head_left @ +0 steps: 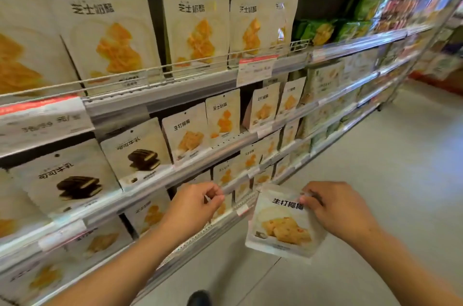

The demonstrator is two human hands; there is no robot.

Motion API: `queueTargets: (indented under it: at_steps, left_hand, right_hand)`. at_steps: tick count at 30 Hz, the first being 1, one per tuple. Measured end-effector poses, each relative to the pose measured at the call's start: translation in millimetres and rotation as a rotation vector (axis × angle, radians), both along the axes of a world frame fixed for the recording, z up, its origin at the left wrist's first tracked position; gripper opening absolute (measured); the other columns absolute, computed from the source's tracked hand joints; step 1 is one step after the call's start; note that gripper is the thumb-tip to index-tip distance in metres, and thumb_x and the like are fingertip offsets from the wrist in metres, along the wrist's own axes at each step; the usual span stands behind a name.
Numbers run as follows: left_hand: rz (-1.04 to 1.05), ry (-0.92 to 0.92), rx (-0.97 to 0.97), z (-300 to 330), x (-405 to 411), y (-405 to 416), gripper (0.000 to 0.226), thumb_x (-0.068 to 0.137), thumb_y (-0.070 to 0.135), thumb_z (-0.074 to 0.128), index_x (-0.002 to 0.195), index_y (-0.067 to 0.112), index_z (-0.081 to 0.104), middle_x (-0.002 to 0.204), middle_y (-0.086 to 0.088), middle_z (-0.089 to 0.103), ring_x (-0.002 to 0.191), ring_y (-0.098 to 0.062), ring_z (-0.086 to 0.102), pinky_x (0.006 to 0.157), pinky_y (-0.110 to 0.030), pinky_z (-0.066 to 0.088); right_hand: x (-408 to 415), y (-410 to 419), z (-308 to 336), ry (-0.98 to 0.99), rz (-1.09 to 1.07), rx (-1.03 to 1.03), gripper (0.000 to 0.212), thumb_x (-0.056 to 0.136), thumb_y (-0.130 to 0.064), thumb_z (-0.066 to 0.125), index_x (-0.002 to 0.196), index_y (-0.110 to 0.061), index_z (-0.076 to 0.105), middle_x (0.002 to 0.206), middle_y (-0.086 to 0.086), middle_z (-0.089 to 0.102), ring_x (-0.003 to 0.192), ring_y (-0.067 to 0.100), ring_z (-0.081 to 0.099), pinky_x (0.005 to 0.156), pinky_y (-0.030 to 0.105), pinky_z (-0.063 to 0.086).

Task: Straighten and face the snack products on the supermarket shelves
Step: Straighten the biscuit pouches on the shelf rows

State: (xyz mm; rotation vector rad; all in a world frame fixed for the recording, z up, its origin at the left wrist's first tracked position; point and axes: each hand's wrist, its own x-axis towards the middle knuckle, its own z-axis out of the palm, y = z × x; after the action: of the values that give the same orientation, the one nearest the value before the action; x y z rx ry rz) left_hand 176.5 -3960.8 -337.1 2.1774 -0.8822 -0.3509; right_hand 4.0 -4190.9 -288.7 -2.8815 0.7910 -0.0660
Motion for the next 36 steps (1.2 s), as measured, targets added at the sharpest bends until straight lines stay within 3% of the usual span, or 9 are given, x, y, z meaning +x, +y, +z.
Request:
queueTargets:
  at_steps: [6, 8, 12, 15, 19, 22, 25, 28, 36]
  left_hand:
    - [0.096, 0.004, -0.113, -0.8, 82.7, -91.8, 0.013, 0.090, 0.026, 0.065, 0.079, 0.032, 0.066, 0.073, 0.013, 0.067, 0.061, 0.000, 0.062, 0.059, -0.020, 0.052]
    - [0.085, -0.083, -0.098, 2.3, 115.9, -122.5, 0.007, 0.092, 0.027, 0.063, 0.093, 0.032, 0.067, 0.094, 0.017, 0.066, 0.070, 0.000, 0.061, 0.067, -0.023, 0.051]
    - [0.046, -0.238, 0.096, 15.1, 169.0, -178.7, 0.048, 0.095, 0.033, 0.056, 0.140, 0.022, 0.046, 0.142, 0.001, 0.043, 0.103, -0.018, 0.059, 0.093, -0.034, 0.049]
    - [0.168, -0.291, 0.290, 26.5, 194.5, -208.2, 0.040, 0.097, 0.033, 0.049, 0.133, 0.016, 0.051, 0.118, -0.008, 0.063, 0.089, -0.023, 0.065, 0.077, -0.033, 0.054]
    - [0.223, 0.039, 0.397, 27.0, 212.2, -226.3, 0.043, 0.104, 0.036, 0.031, 0.124, 0.004, 0.052, 0.079, -0.005, 0.057, 0.065, -0.016, 0.053, 0.054, -0.023, 0.037]
    - [0.292, 0.104, 0.436, 23.9, 215.5, -235.6, 0.044, 0.104, 0.040, 0.033, 0.139, 0.014, 0.040, 0.095, -0.003, 0.061, 0.062, -0.006, 0.044, 0.046, -0.014, 0.028]
    - [0.420, 0.094, 0.416, 21.1, 213.1, -243.4, 0.042, 0.101, 0.043, 0.039, 0.137, 0.022, 0.043, 0.099, 0.000, 0.058, 0.071, -0.008, 0.053, 0.050, -0.017, 0.038]
    - [0.555, -0.047, 0.545, 18.2, 213.1, -248.9, 0.040, 0.101, 0.046, 0.037, 0.127, 0.022, 0.055, 0.110, -0.003, 0.066, 0.090, -0.019, 0.063, 0.077, -0.031, 0.054]
    - [0.780, -0.273, 0.221, 8.6, 194.3, -268.0, 0.018, 0.094, 0.024, 0.061, 0.103, 0.012, 0.069, 0.088, -0.006, 0.072, 0.072, -0.025, 0.065, 0.067, -0.031, 0.053]
  right_hand:
    - [50.2, -65.0, -10.7, -0.001, 0.054, 0.003, 0.027, 0.094, -0.051, 0.046, 0.085, -0.032, 0.064, 0.076, -0.018, 0.062, 0.070, 0.000, 0.055, 0.062, 0.023, 0.050]
    - [71.3, -86.7, -12.0, -0.017, 0.082, -0.017, 0.027, 0.094, -0.050, 0.046, 0.086, -0.033, 0.065, 0.076, -0.018, 0.062, 0.069, -0.001, 0.054, 0.061, 0.017, 0.047]
    - [108.7, -123.9, -10.1, -0.090, 0.145, -0.007, 0.023, 0.094, -0.042, 0.052, 0.083, -0.031, 0.068, 0.073, -0.015, 0.063, 0.065, 0.004, 0.054, 0.059, 0.020, 0.047]
    - [131.8, -152.5, -8.8, -0.174, 0.228, -0.001, 0.018, 0.092, -0.031, 0.061, 0.076, -0.026, 0.068, 0.067, -0.012, 0.062, 0.060, 0.010, 0.053, 0.054, 0.025, 0.047]
    - [157.8, -190.3, -13.7, -0.154, 0.301, 0.035, 0.023, 0.094, -0.035, 0.056, 0.075, -0.027, 0.066, 0.066, -0.012, 0.059, 0.060, 0.007, 0.052, 0.053, 0.016, 0.041]
    - [179.2, -220.7, -21.4, -0.135, 0.383, 0.051, 0.026, 0.096, -0.035, 0.054, 0.072, -0.027, 0.061, 0.067, -0.011, 0.058, 0.060, 0.007, 0.052, 0.053, 0.015, 0.040]
    - [198.7, -240.8, -25.2, -0.262, 0.530, 0.044, 0.027, 0.092, -0.024, 0.059, 0.066, -0.018, 0.066, 0.059, -0.008, 0.059, 0.051, 0.011, 0.052, 0.045, 0.022, 0.047]
    - [219.0, -265.3, -29.3, -0.175, 0.584, 0.088, 0.025, 0.096, -0.030, 0.053, 0.074, -0.026, 0.064, 0.064, -0.012, 0.057, 0.057, 0.001, 0.049, 0.051, 0.010, 0.036]
    - [238.2, -322.9, -56.4, -0.157, 0.691, 0.197, 0.019, 0.094, -0.040, 0.052, 0.085, -0.028, 0.065, 0.073, -0.015, 0.059, 0.063, 0.000, 0.048, 0.056, 0.008, 0.029]
